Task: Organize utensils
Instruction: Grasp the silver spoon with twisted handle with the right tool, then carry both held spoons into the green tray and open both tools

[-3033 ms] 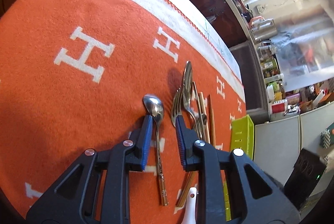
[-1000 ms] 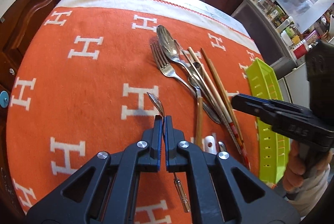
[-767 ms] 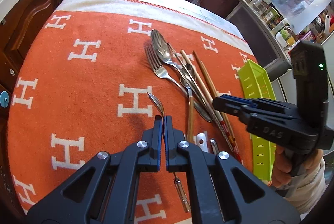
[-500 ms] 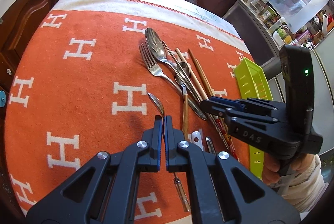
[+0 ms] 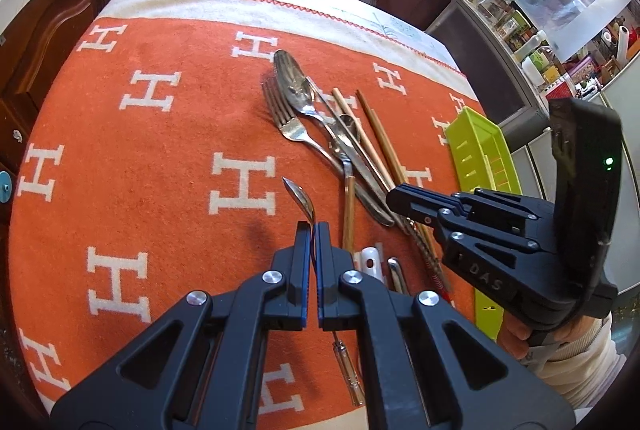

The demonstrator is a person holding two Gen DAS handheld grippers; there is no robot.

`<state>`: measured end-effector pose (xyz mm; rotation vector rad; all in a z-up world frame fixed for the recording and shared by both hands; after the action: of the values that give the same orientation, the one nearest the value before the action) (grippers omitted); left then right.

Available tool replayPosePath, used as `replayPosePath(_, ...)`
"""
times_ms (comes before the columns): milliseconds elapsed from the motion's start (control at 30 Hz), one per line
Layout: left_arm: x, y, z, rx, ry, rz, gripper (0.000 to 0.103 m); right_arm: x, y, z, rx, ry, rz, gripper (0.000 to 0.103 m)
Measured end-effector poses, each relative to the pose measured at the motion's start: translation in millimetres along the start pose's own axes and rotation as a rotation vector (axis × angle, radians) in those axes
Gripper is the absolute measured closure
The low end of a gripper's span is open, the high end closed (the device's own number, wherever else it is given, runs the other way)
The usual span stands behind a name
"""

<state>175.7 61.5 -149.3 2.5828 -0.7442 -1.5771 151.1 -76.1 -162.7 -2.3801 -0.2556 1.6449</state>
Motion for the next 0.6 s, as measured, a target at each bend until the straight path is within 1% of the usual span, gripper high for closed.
replayPosePath(167, -10, 14, -3, 0.027, 0.012, 0.006, 0.103, -24, 7, 2, 0.064, 0.020, -0.063, 0.098)
replayPosePath(300, -16, 31, -8, 0.059, 0.021, 0.010, 0.103, -51, 19, 9, 0.106, 0.058, -0.097, 0.098)
replayPosePath(400, -18, 42, -11, 0.077, 0.025, 0.011, 0.103, -64, 24, 15, 0.112, 0.070, -0.108, 0.098)
replayPosePath(500, -19, 50, -11, 0.082, 0.025, 0.012, 0.103, -65, 27, 21, 0.105, 0.059, -0.103, 0.098)
replayPosePath(600, -18, 55, -9, 0.084, 0.018, 0.005, 0.103, -53, 25, 31, 0.081, 0.023, -0.082, 0.098)
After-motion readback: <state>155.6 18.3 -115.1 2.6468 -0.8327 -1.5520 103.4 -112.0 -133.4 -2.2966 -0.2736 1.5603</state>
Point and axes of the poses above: each gripper's, at about its wrist camera, not at the fingertips, and x roughly the way its jaws point, y to its right, z to its underside, the point moved 2 cm from there along x, roughly the way its jaws point, and after that the axes turned 14 degrees about x, right-handed, at the moved point
